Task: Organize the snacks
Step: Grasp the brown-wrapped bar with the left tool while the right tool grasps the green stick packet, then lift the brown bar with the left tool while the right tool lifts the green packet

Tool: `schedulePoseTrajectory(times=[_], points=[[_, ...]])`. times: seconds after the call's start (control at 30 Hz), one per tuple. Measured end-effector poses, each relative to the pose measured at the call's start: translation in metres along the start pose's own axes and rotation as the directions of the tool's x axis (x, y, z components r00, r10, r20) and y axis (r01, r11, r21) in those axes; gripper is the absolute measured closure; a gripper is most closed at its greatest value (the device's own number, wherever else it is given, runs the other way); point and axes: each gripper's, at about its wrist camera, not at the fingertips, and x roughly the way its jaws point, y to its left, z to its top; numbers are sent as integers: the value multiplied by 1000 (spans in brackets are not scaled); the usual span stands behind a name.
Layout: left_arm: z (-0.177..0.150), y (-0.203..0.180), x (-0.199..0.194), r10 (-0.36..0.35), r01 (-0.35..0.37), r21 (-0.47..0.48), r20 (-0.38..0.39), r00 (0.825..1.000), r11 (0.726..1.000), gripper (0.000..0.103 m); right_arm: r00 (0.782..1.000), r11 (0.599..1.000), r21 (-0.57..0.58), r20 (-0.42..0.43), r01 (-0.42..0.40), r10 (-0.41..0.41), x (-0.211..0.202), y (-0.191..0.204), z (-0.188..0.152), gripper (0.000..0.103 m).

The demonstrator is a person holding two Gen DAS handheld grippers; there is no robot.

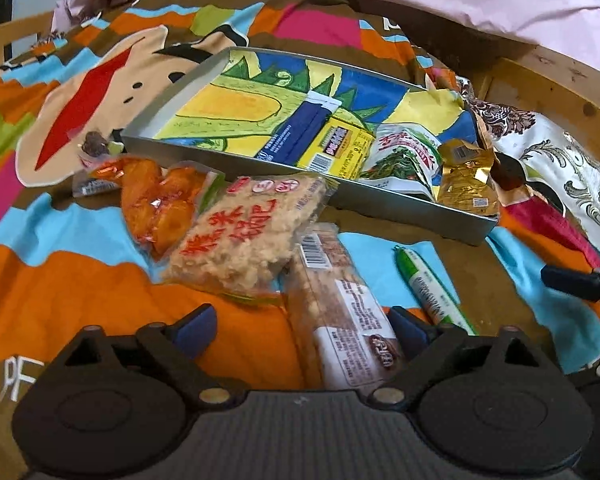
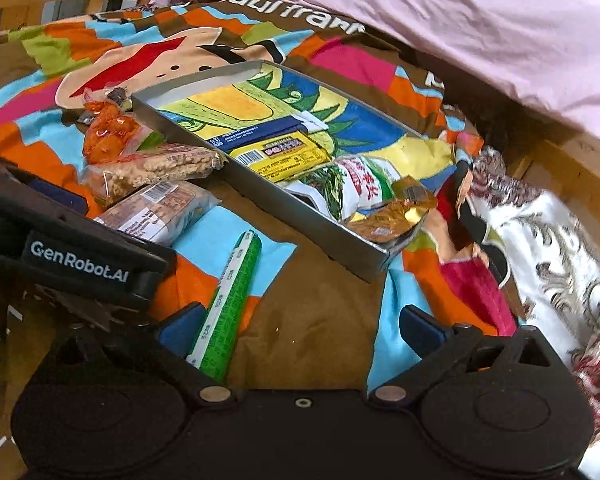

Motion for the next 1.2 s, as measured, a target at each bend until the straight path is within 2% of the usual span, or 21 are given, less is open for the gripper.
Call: schedulePoseTrajectory(times=[0.2, 0.3, 0.4, 0.43, 0.47, 0.5, 0.53, 0.57, 0.6, 0.67, 0.83, 0.97, 1.1, 1.2], points=[[-6, -1, -11, 3, -5, 65, 30, 1000, 998, 27, 999, 992, -116, 32, 43, -39, -6, 17, 1, 10], [-12, 0, -15, -14, 10, 76, 51, 999, 997, 29, 998, 985, -164, 49, 46, -38, -7, 23, 0, 17], [-12, -1, -14, -15, 10, 82, 59, 998, 997, 29, 999, 983, -182, 49, 17, -9, -9, 26, 1, 34], [-11, -2, -13, -14, 9, 90, 58, 998, 996, 31, 999, 983, -183, 46, 3, 5, -10, 27, 1, 46], [-10, -4, -11, -17, 11, 102, 57, 998, 995, 35, 999, 984, -176, 40, -9, 17, -11, 29, 2, 60], [-10, -5, -11, -22, 15, 113, 57, 998, 994, 39, 999, 986, -165, 25, -24, 29, -11, 32, 3, 66], [-11, -6, -12, -26, 18, 125, 58, 998, 992, 41, 999, 987, -160, 12, -30, 32, -11, 36, 5, 76], [-12, -7, -13, -27, 19, 136, 59, 998, 991, 47, 1000, 986, -166, 3, -26, 26, -12, 42, 6, 80], [-13, -8, -14, -30, 21, 144, 59, 998, 989, 55, 1000, 986, -168, -5, -19, 18, -13, 48, 7, 80], [-14, -8, -18, -41, 32, 154, 57, 998, 988, 62, 1000, 994, -110, -27, -4, 1, -13, 52, 10, 81], [-15, 7, -30, -94, 90, 135, 29, 995, 987, 62, 996, 998, 55, -79, -44, 48, -23, 44, 10, 81], [-20, 22, -43, -165, 162, 157, 7, 986, 974, 62, 989, 977, 191, -94, -91, 111, -31, 26, 2, 80], [-22, 35, -46, -226, 223, 174, -8, 974, 959, 62, 990, 971, 223, -89, -90, 112, -26, 23, 0, 72], [-18, 35, -41, -228, 228, 173, -15, 973, 958, 59, 990, 967, 238, -85, -88, 111, -20, 23, 1, 71]])
